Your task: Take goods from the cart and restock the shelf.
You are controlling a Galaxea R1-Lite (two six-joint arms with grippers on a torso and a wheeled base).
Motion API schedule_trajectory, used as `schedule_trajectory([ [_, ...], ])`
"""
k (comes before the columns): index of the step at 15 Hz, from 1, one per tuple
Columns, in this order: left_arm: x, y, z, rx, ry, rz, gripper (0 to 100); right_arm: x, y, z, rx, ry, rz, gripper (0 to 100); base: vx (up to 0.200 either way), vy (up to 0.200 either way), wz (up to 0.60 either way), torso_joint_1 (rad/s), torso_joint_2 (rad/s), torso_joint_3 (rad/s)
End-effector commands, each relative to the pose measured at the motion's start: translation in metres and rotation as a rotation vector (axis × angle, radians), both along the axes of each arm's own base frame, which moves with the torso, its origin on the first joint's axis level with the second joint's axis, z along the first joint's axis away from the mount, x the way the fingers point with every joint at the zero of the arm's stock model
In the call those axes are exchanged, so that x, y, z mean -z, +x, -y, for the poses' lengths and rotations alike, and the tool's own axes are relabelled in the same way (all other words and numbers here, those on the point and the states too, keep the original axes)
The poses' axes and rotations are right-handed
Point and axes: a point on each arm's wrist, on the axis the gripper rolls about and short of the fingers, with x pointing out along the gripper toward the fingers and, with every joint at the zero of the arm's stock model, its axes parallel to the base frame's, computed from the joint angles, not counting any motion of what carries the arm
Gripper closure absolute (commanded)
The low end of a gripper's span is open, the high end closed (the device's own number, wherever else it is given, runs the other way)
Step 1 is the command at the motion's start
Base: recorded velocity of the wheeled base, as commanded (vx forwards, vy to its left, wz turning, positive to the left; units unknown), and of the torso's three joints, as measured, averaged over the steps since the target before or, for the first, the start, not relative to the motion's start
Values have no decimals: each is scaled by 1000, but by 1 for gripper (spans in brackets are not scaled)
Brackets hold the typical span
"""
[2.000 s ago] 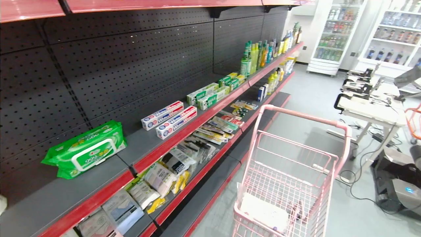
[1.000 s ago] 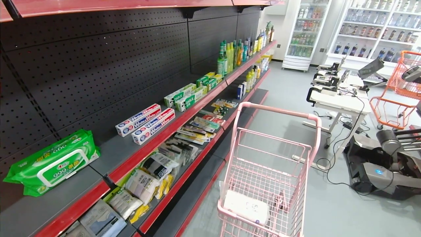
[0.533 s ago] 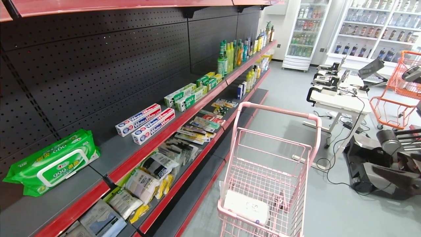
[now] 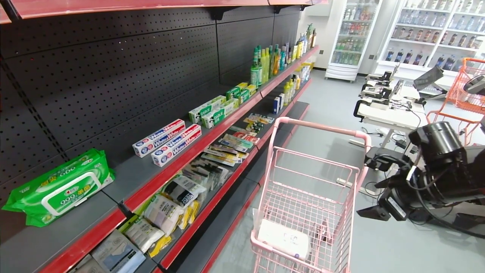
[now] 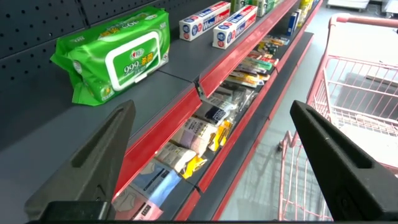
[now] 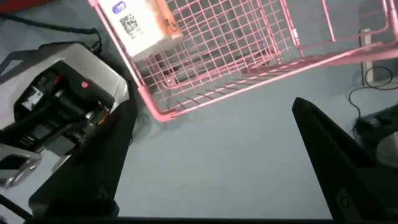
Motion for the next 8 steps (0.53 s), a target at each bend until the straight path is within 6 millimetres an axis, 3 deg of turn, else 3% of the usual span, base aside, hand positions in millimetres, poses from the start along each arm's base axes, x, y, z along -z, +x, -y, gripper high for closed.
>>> schedule_trajectory([
  [1, 0, 0, 0, -1, 0, -2, 0, 21, 20, -11, -44, -14, -64, 0, 0, 0, 0, 0, 0, 0],
  [5, 0, 0, 0, -1, 0, 0, 0, 19, 44, -27, -86, -13, -25, 0, 0, 0, 0, -99, 199, 109],
  [8, 0, 0, 0, -1, 0, 0, 0, 25, 46, -33, -105, -16, -41, 0, 0, 0, 0, -111, 251, 137],
])
